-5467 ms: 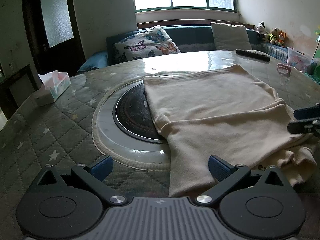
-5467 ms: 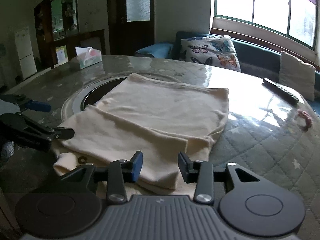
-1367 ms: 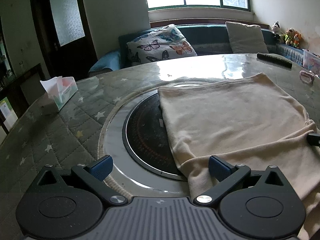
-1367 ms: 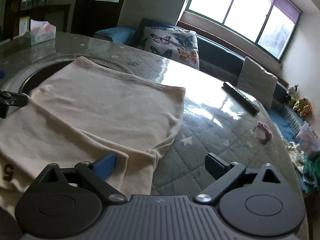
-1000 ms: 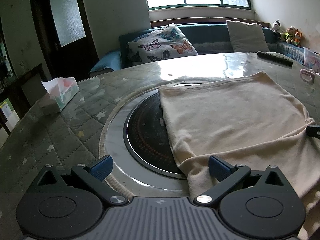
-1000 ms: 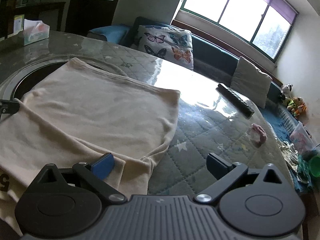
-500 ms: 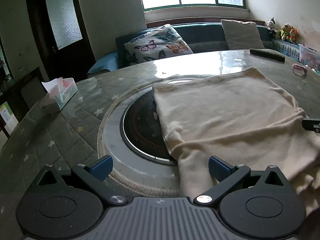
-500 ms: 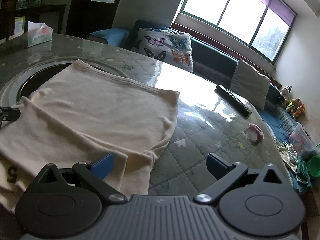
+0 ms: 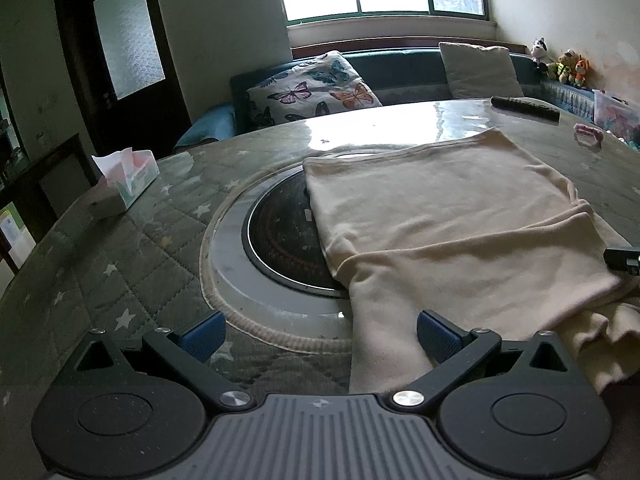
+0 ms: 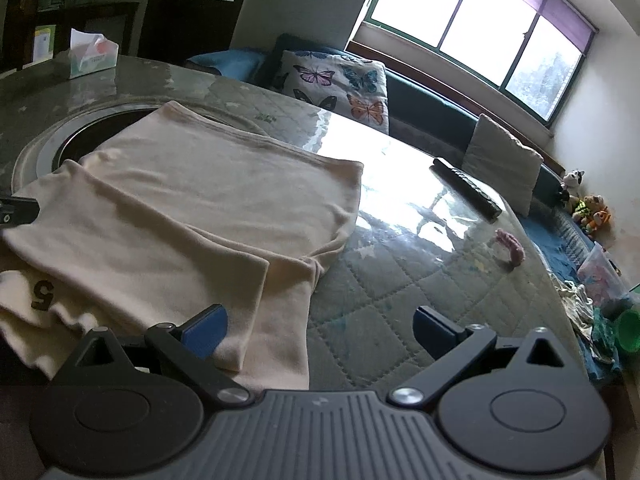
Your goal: Fold clothes
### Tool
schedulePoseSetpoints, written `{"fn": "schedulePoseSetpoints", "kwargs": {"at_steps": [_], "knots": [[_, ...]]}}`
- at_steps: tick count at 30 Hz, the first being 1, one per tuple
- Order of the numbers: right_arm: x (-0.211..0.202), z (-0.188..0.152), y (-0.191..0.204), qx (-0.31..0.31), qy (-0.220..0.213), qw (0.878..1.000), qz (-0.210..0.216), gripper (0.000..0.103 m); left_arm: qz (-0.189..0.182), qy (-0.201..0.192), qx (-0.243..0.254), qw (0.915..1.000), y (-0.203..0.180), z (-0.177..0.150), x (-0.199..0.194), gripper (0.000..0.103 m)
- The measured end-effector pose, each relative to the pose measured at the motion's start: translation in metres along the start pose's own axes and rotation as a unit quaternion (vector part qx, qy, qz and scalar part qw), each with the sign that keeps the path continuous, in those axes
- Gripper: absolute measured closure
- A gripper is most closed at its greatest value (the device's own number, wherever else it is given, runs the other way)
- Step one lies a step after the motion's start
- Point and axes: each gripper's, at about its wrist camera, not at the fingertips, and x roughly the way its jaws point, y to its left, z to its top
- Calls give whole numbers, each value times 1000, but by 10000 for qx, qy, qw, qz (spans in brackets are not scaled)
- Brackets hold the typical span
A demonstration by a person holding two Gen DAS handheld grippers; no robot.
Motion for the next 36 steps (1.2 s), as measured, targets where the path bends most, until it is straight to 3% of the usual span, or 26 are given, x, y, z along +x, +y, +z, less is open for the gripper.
{"fn": "schedulePoseSetpoints", "kwargs": {"at_steps": [19,25,31,36], "knots": [[-20,-9,-7,46,-146,9998,120,0,3,-230,74,9997,4,-4,-22,0],[-11,6,-4,239,-298,9988,295,0,-114,-284,102,9995,-5,8,-15,0],[0,-6,8,95,-82,9986,506,0,-318,-157,351,9988,-22,4,-6,0],[-5,-3,-1,170,-172,9979,602,0,-345,-128,400,9985,-25,6,-1,0]]}}
